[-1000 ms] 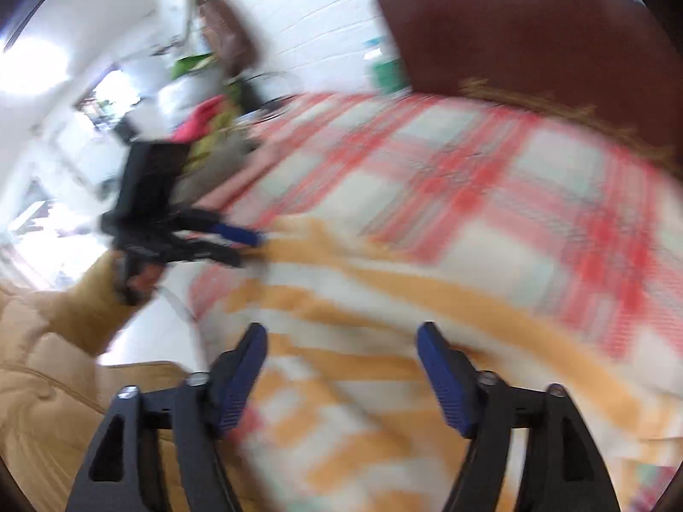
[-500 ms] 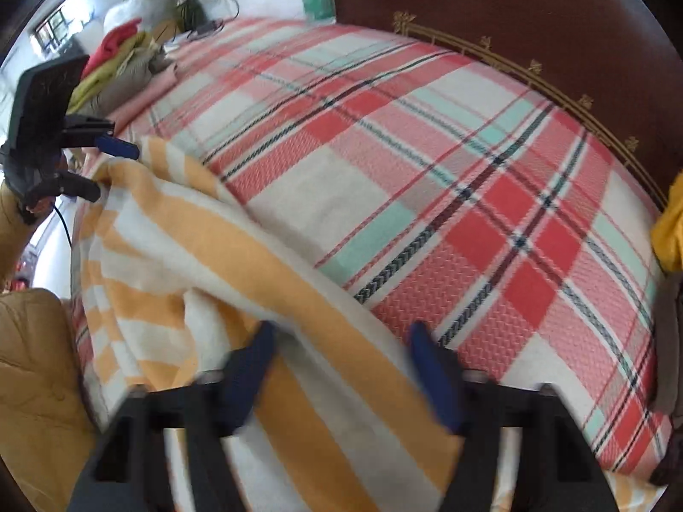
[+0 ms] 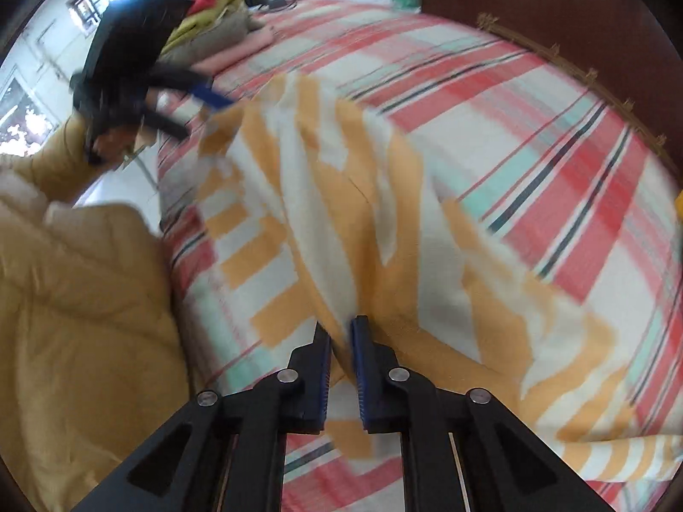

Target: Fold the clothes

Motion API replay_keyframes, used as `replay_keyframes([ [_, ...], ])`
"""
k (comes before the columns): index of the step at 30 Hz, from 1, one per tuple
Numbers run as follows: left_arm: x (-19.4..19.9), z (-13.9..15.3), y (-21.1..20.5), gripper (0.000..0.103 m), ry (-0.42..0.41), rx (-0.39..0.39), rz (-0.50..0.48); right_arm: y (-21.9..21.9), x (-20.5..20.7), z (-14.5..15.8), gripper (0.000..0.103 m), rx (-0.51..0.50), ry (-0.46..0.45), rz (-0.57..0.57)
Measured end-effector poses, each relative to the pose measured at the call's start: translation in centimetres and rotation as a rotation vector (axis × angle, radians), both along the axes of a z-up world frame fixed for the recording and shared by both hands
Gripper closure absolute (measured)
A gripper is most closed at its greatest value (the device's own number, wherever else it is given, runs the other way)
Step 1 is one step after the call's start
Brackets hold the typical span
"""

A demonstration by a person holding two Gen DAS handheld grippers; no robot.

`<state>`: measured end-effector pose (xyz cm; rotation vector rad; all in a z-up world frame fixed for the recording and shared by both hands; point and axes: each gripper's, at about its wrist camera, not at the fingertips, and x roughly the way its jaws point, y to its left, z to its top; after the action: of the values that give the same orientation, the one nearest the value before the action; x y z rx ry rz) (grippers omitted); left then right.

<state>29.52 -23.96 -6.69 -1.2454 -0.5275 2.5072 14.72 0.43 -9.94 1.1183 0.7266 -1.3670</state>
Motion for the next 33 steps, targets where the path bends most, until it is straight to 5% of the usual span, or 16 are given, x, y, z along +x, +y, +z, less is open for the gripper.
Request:
replay_keyframes([
  [3,-0.7,1.5,-1.4,0.035,0.04,-0.05,0.038,0.9,-0.3,-0.2,0.078,-0.01,-0.084,-0.032],
  [6,-2.5,2.4,-2.8,0.035,0.056,-0.119,0.058,1.7,-1.2,2.5,0.062,-0.1,-0.067,-0.049],
  [13,-9.2,-1.0,-2.1,0.035,-0.065,-0.136,-0.082,2.3,-7.2,6.1,0.041,-0.293,-0.081,-0.174],
  [18,-11.5,-3.3,1.3,0.035,-0.149,-0.159,-0.255,-0.5,-12.4,2.3,0.041,-0.161,-0.076,-0.254],
  [23,-10.9,-4.7,2.8,0.035,-0.216,-0.19,-0.337,-3.2,-12.8,-0.9,0.04,-0.053,-0.122,-0.119],
  [25,-10.2,-4.7,3.3,0.046,-0.228,-0.196,-0.367,-4.0,-11.8,-1.2,0.039,-0.035,-0.129,-0.04],
  [27,-9.3,-4.6,4.0,0.07,-0.238,-0.196,-0.398,-4.6,-11.2,-1.7,0.037,-0.004,-0.122,0.022],
  [31,-6.8,-3.6,4.7,0.071,-0.221,-0.172,-0.404,-5.0,-10.3,-2.1,0.035,0.02,-0.1,0.082],
  [33,-5.6,-3.3,4.7,0.071,-0.213,-0.141,-0.386,-4.8,-9.8,-1.9,0.049,0.023,-0.1,0.089],
])
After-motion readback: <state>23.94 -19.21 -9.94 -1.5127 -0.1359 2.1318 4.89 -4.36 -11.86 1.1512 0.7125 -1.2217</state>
